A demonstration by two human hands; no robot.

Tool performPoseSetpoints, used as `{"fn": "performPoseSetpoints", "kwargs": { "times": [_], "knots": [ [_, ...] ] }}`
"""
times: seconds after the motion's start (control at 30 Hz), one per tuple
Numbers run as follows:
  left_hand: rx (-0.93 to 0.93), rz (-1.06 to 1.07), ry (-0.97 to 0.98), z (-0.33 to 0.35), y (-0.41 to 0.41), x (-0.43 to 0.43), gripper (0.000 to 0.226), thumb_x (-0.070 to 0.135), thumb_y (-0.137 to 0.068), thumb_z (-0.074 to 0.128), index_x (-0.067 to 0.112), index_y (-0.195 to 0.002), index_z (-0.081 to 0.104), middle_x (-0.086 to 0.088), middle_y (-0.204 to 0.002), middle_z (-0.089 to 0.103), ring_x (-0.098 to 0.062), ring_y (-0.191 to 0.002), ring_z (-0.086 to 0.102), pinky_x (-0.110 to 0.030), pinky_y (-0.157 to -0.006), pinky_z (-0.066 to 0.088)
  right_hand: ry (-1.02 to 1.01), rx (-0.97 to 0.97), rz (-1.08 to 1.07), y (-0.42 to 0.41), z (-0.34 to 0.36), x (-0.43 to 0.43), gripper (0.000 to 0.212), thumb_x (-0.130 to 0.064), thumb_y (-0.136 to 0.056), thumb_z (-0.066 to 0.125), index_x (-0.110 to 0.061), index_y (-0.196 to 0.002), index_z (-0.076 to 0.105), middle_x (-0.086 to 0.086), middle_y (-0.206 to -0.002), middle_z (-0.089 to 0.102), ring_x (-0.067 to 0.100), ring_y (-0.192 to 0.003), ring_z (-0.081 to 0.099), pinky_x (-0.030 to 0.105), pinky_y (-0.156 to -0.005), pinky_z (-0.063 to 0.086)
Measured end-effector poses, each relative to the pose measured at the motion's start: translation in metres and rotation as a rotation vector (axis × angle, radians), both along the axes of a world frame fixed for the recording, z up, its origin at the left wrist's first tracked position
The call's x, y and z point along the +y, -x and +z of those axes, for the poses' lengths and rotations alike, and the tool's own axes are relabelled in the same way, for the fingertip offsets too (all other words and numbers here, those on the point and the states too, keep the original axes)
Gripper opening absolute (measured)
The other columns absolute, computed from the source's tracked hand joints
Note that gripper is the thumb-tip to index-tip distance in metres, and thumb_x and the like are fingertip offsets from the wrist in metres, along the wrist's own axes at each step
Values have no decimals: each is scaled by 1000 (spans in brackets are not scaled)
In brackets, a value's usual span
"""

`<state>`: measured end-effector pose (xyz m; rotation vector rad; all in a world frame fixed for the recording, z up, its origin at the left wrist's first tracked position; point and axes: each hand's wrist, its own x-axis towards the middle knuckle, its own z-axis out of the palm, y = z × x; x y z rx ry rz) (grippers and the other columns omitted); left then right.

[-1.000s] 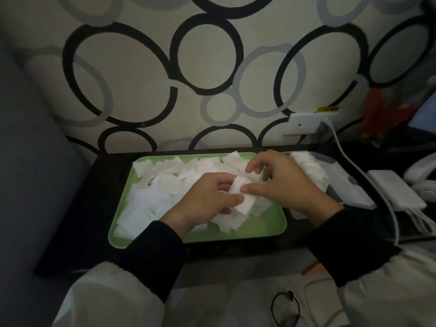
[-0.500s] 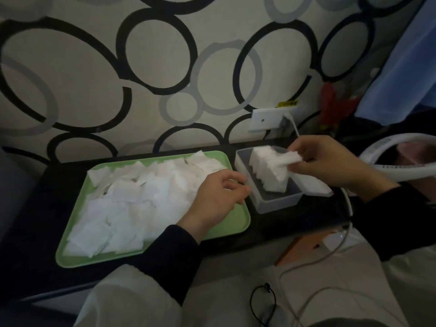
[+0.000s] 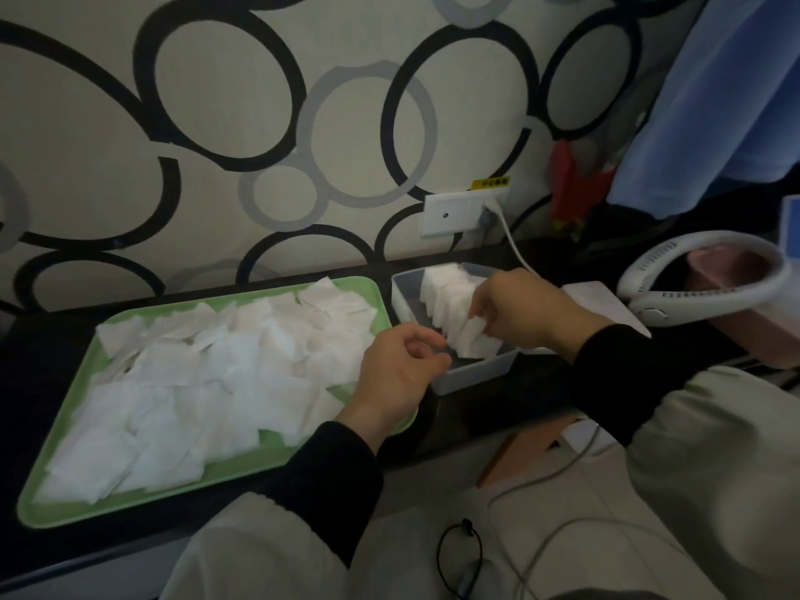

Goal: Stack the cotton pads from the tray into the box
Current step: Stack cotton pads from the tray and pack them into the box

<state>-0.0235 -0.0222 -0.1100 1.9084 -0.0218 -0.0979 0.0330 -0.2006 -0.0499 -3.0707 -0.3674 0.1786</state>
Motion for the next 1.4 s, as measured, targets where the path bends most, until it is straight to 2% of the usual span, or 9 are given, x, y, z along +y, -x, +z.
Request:
{"fn": "performPoseSetpoints", "kwargs": {
  "times": [0.13,0.33,0.47,0.63,0.77,0.87,1.1,1.23,1.4],
  "knots": [
    [10,-15,-5,-1,-1,3,14,18,-83,78,21,-95,72,7,-79,61,-6,-77,60,-7,-61,43,-35,-63,-71,4,-10,3,29,-17,-90,57,-34,-112,66,-4,-112,67,22,-110,59,37,-90,52],
    [16,12,48,1,-1,11,11,17,-84,76,27,-86,71,4,-78,68,-13,-76,65,-30,-77,54,-160,-86,-147,13,-5,-2,32,-11,-86,61,-34,-108,61,-12,-97,70,15,-103,61,36,-87,53],
    [16,43,43,7,2,28,4,20,-89,72,22,-92,73,9,-74,67,-6,-70,63,-19,-64,45,-235,-116,-137,19,11,6,27,-13,-86,64,-31,-106,64,-11,-98,67,13,-98,61,33,-86,52],
    [27,117,84,20,9,60,6,18,-92,67,18,-94,73,1,-81,70,-8,-65,63,-13,-54,43,-449,-138,-85,26,19,45,16,-16,-90,64,-24,-102,68,-8,-94,66,8,-83,59,28,-81,51],
    [7,260,123,32,9,96,8,17,-92,65,19,-93,73,1,-84,71,-6,-63,63,-12,-53,43,-589,-115,-38,23,13,91,16,-13,-90,61,-22,-98,70,-7,-95,70,7,-85,63,20,-78,52],
    [-8,397,174,40,8,120,11,15,-93,63,19,-89,73,2,-84,71,-9,-65,62,-14,-52,44,-624,-17,-11,11,2,122,22,-8,-93,59,-18,-110,69,-3,-106,67,7,-91,61,9,-71,44],
    [-9,475,251,52,10,155,10,21,-93,63,20,-90,73,1,-82,70,-11,-67,62,-25,-60,46,-481,74,10,-28,-23,166,41,-16,-92,64,-15,-133,60,4,-141,53,23,-132,47,33,-109,37],
    [-23,481,232,53,10,162,11,22,-93,63,21,-90,74,3,-82,71,-10,-68,64,-25,-62,50,-488,120,-47,-43,-34,177,49,-24,-86,70,-23,-133,58,3,-143,48,27,-135,40,43,-110,39],
    [-11,486,226,50,8,169,10,23,-94,63,23,-91,73,4,-83,72,-10,-70,65,-24,-61,47,-455,85,-83,-56,-46,185,38,-31,-83,70,-24,-120,67,0,-130,60,23,-121,54,41,-105,46]
  ]
}}
